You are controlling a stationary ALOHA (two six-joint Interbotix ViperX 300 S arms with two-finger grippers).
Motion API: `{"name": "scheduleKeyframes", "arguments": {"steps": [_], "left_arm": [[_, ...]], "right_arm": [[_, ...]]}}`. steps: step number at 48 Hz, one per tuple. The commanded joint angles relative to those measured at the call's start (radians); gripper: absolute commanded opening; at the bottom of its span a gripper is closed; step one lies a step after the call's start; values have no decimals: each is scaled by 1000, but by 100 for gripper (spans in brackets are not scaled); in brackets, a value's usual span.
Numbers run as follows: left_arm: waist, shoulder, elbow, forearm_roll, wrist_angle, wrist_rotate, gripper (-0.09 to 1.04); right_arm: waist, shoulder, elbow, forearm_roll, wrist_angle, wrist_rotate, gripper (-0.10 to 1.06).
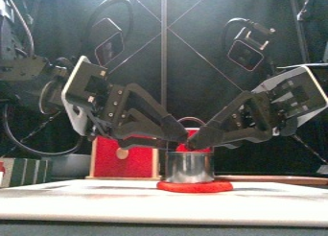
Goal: Get the cutter from the drawer then cut the dough then place the extra dough in the bowl
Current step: Cut the dough
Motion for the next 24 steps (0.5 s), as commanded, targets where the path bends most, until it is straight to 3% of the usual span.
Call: {"name": "scheduleKeyframes", "arguments": {"steps": [1,8,13,24], "left_arm": [[3,-14,-14,5,-5,5,83],[3,-11,-12,29,-3,3,78],[3,-9,-8,40,5,3,67],[3,-8,-3,40,81,3,46]], "right_arm": [[6,-23,-6,-2,-5,-3,74],[8,-26,5,-12,-5,-12,55],[8,-26,14,-17,-5,-18,44],[9,-25,18,-12,2,-15,40]]}}
